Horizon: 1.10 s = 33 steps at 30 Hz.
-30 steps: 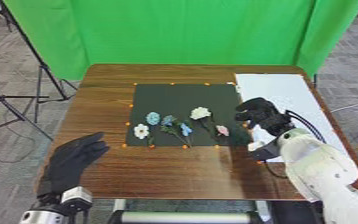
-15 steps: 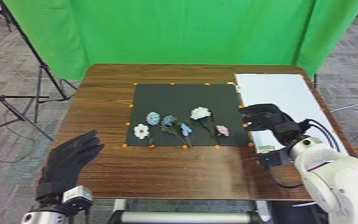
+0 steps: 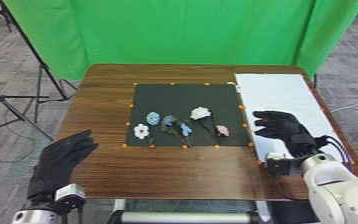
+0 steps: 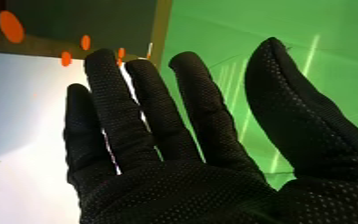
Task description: Arrange flowers
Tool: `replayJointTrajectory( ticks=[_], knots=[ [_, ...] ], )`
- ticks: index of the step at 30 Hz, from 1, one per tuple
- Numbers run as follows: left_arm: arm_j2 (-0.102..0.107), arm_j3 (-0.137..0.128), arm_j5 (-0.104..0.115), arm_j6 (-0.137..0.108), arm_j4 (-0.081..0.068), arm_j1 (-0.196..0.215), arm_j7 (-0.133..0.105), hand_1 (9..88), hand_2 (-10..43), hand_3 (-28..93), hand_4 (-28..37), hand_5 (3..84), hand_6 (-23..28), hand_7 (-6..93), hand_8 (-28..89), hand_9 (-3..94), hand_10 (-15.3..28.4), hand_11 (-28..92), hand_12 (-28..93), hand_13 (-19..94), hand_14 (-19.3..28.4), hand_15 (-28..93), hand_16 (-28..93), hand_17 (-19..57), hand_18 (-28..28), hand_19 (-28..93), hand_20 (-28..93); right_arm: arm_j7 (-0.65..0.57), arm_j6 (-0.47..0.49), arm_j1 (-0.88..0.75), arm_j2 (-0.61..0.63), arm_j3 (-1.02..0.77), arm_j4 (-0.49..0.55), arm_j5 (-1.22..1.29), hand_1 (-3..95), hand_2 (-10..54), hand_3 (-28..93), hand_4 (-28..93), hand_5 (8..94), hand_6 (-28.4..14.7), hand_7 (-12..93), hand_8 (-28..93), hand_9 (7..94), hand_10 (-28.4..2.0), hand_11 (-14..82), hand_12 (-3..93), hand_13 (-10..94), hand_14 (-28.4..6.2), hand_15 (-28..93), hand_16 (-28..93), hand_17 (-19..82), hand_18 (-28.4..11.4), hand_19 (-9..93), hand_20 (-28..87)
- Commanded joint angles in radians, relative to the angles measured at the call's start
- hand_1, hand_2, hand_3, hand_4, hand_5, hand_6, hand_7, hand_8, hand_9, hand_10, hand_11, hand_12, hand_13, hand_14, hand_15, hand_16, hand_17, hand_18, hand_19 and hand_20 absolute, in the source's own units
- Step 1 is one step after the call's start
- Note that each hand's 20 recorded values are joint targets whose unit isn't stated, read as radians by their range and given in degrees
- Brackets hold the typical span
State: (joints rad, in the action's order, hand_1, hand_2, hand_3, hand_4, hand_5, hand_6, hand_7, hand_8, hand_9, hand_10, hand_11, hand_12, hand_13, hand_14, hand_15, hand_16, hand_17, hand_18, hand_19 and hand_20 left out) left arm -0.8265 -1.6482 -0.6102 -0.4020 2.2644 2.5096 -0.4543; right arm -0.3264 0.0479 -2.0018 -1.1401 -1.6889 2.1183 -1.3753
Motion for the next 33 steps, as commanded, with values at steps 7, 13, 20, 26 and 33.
replayJointTrajectory(
  ticks=[7, 13, 20, 26, 33],
  knots=[
    [-0.011, -0.012, 0.013, -0.001, 0.009, 0.021, -0.012, 30.3, 3.8, 79, -16.9, 54.4, 16.6, 19.6, -9, 43.4, 22.7, 47, 11, 30, 26.8, 64, -13, -8.8, 20.5, 59, 15, 0.058, -0.089, 0.035, 0.022, 0.048, -0.013, 0.052, 26.8, 2.4, 90, -28, 48.2, -6.0, 18, -13, 46.5, -17.4, 16.1, 15.4, 37, -18.4, 45, 9, 6, -19.9, 56, 11],
    [-0.019, -0.014, 0.004, 0.005, 0.007, 0.011, 0.002, 30.3, 3.8, 79, -16.7, 53.1, 16.1, 18.4, -10, 43.0, 22.6, 46, 11, 30, 26.9, 64, -13, -8.7, 20.6, 59, 15, 0.050, -0.084, 0.039, 0.019, 0.061, -0.015, 0.059, 26.9, 2.5, 90, -28, 48.4, -5.7, 19, -13, 46.6, -17.1, 16.2, 15.4, 37, -18.2, 44, 9, 6, -19.8, 55, 11],
    [-0.017, 0.000, 0.001, 0.018, -0.005, -0.005, -0.002, 30.4, 3.9, 79, -16.8, 53.0, 16.0, 18.1, -10, 42.8, 22.6, 46, 11, 30, 26.9, 64, -13, -8.7, 20.6, 59, 16, 0.057, -0.055, 0.061, 0.012, 0.063, -0.029, 0.072, 27.0, 2.5, 91, -28, 48.3, -5.6, 19, -13, 46.8, -16.9, 16.2, 15.4, 37, -18.2, 45, 10, 6, -19.9, 55, 12],
    [-0.012, 0.009, 0.016, -0.001, -0.005, 0.001, -0.025, 30.3, 3.7, 80, -16.8, 53.6, 15.5, 16.2, -10, 44.6, 21.9, 41, 9, 33, 25.5, 53, -13, -8.4, 20.7, 58, 15, 0.066, -0.051, 0.091, 0.031, 0.080, -0.036, 0.058, 26.9, 2.6, 90, -28, 48.0, -5.2, 19, -13, 46.9, -16.8, 16.1, 15.4, 37, -18.2, 45, 10, 6, -20.0, 55, 12],
    [-0.008, 0.010, 0.024, -0.012, -0.005, 0.002, -0.036, 30.2, 3.4, 80, -16.8, 53.7, 15.1, 15.0, -10, 45.0, 21.3, 37, 8, 35, 24.3, 48, -11, -8.3, 20.6, 57, 14, 0.057, -0.029, 0.128, 0.034, 0.106, -0.050, 0.050, 26.9, 2.7, 91, -28, 46.4, -4.2, 18, -13, 44.1, -16.1, 13.4, 14.7, 37, -18.1, 45, 10, 6, -20.1, 55, 13]
  ],
)
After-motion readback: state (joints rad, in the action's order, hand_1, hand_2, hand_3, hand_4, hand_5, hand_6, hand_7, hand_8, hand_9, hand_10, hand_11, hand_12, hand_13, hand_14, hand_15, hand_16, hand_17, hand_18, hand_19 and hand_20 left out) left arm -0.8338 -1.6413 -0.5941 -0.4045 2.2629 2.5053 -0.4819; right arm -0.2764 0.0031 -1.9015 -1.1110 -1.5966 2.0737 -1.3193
